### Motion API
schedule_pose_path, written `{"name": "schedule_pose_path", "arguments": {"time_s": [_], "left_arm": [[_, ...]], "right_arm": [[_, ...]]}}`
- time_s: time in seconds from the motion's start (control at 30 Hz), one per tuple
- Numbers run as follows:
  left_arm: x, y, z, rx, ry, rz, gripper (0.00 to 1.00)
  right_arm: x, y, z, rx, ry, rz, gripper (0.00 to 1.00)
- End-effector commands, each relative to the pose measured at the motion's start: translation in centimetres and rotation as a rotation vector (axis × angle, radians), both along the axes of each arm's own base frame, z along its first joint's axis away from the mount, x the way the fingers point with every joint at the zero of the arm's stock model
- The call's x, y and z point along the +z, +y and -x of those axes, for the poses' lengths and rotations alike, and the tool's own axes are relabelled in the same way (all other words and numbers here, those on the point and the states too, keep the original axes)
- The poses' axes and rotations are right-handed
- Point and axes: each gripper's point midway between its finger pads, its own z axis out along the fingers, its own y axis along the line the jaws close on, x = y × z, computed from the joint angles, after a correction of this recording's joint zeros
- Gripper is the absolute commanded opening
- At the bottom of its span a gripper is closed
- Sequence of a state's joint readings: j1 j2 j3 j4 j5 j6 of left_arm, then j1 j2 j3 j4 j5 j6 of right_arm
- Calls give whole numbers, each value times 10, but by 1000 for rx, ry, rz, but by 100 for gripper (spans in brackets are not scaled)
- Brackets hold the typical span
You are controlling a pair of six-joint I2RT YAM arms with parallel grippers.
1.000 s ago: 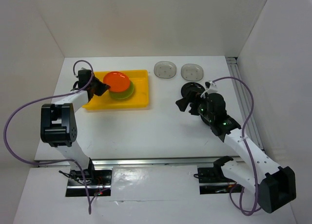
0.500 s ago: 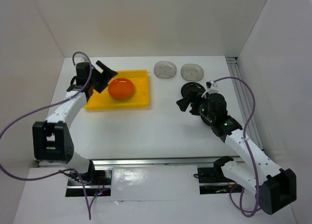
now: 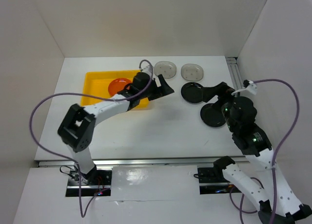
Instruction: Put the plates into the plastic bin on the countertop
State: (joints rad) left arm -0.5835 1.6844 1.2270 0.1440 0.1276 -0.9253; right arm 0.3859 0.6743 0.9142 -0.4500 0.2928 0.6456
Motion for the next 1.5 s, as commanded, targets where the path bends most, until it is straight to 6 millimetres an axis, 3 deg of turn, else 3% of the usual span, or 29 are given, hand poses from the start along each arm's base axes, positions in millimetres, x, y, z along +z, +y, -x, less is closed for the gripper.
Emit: {"name": "schedule_pose_path", "arguments": {"time_s": [0.0, 0.03, 0.07, 0.1, 0.13, 0.2, 0.23, 0.3, 0.33, 0.47, 0.57, 0.67, 0.73, 0.83, 0.87, 0.9, 0.97, 1.0, 1.03, 1.1, 1.13, 1.23, 1.3, 1.33, 1.37, 1.43, 1.47], "left_arm": [[6, -41, -21, -29, -61, 94, 99], [-22, -55, -25, -58, -24, 78, 99], [-31, -68, -27, -67, -3, 83, 96], [-23, -81, -35, -77, -16, 92, 96], [-53, -90, -41, -73, 23, 59, 96], [-67, -104, -45, -86, 43, 45, 96], [-61, -111, -54, -87, 28, 56, 96], [-89, -116, -62, -70, 70, 35, 96], [-87, -120, -68, -70, 59, 43, 96], [-108, -130, -79, -62, 97, 36, 95], [-133, -131, -82, -38, 150, 19, 94], [-139, -126, -88, -18, 168, 32, 90], [-152, -125, -89, -8, 184, 15, 87], [-156, -126, -91, 5, 190, 17, 82], [-166, -124, -89, 7, 208, 3, 76], [-160, -128, -91, -3, 196, 18, 71], [-171, -129, -90, -10, 210, 12, 58], [-175, -126, -95, 4, 220, 18, 46], [-169, -128, -98, 3, 209, 26, 41], [-181, -129, -97, -1, 230, 28, 41], [-177, -131, -99, -2, 223, 33, 32], [-178, -129, -102, -3, 227, 64, 24], [-174, -127, -103, -7, 228, 99, 5], [-174, -121, -105, -8, 231, 105, 2], [-155, -125, -101, -43, 219, 130, 0], [-143, -121, -94, -67, 216, 95, 0], [-145, -116, -86, -65, 232, 84, 0]], "right_arm": [[23, -39, 20, -162, -3, 26, 100], [33, -41, 24, -158, -19, 38, 100], [38, -42, 28, -158, -29, 34, 100], [45, -42, 32, -147, -49, 21, 100], [49, -41, 36, -127, -59, 34, 100], [56, -34, 42, -69, -89, 30, 100], [63, -31, 44, -49, -118, 33, 100], [61, -30, 46, -35, -121, 41, 100], [61, -30, 46, -35, -121, 40, 100], [65, -27, 48, -16, -130, 34, 100], [64, -26, 48, -2, -130, 43, 100], [66, -27, 50, -1, -131, 52, 100], [68, -28, 53, -1, -141, 48, 100], [74, -29, 57, -2, -159, 41, 100], [74, -29, 57, -2, -159, 41, 100], [76, -29, 56, -3, -168, 37, 100], [77, -29, 56, -3, -168, 37, 100], [78, -30, 59, -3, -176, 34, 100], [78, -30, 59, -3, -177, 34, 100], [74, -30, 57, -3, -167, 38, 100], [74, -30, 57, -3, -167, 38, 100], [70, -28, 56, 7, -158, 40, 100], [70, -28, 56, 7, -158, 40, 100], [65, -27, 55, 7, -148, 44, 100], [65, -27, 55, 7, -148, 44, 100], [67, -28, 57, 7, -157, 41, 100], [65, -27, 56, 7, -155, 41, 100]]}}
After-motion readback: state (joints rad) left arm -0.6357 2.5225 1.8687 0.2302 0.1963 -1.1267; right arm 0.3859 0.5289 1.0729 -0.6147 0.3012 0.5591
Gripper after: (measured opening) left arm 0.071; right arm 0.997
